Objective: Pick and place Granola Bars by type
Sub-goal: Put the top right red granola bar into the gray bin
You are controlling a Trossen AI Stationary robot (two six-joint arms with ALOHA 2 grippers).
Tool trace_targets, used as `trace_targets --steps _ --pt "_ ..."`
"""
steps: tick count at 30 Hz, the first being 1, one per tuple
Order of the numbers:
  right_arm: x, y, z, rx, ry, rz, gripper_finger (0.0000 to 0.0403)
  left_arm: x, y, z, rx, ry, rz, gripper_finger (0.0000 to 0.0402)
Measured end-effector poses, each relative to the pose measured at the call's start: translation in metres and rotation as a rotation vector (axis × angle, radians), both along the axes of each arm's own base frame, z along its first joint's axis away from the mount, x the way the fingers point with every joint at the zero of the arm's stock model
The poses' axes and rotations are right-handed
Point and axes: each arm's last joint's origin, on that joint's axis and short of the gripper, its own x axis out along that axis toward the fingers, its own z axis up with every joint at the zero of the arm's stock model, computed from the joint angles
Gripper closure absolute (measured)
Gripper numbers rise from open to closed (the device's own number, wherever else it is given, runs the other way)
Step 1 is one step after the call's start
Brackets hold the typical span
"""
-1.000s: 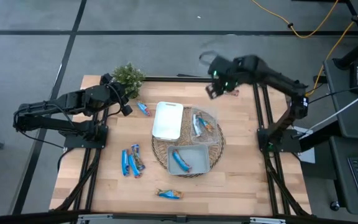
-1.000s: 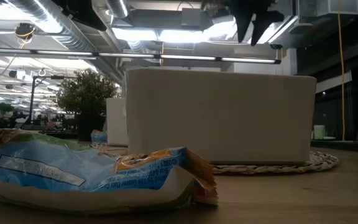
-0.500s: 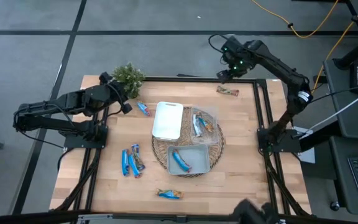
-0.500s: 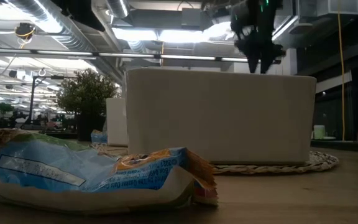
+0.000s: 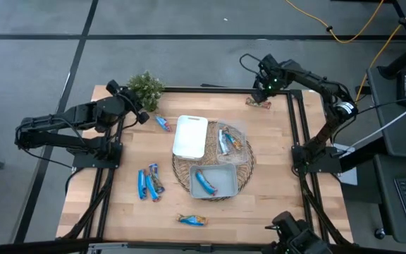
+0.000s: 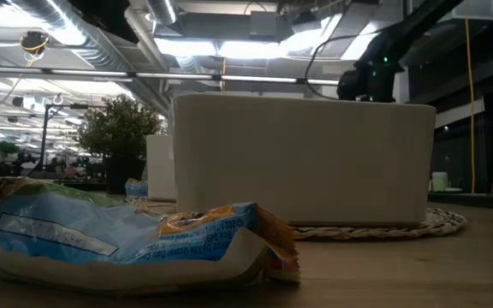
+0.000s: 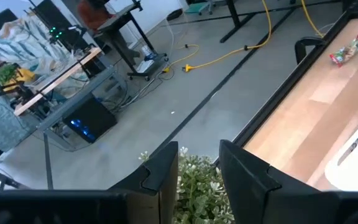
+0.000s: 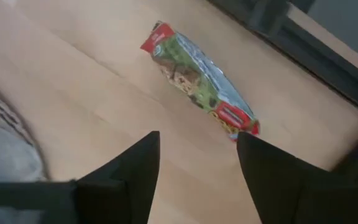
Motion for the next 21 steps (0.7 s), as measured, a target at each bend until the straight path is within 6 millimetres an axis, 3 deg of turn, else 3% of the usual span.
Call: trace_targets --steps 5,11,21 --pt "-0.003 0.003 -0.017 -0.004 0.015 0.005 0.0149 0.0 0.0 0.0 0.0 0.0 0.0 0.029" --pt "0.001 -0.008 -0.036 0.0 0.053 0.05 0.0111 0.0 0.0 0.0 0.0 -0.001 0.0 0.029" --pt "0.007 -0.021 -0.075 0.066 0.186 0.101 0.0128 0.0 0.0 0.001 -0.02 -0.046 0.01 0.029"
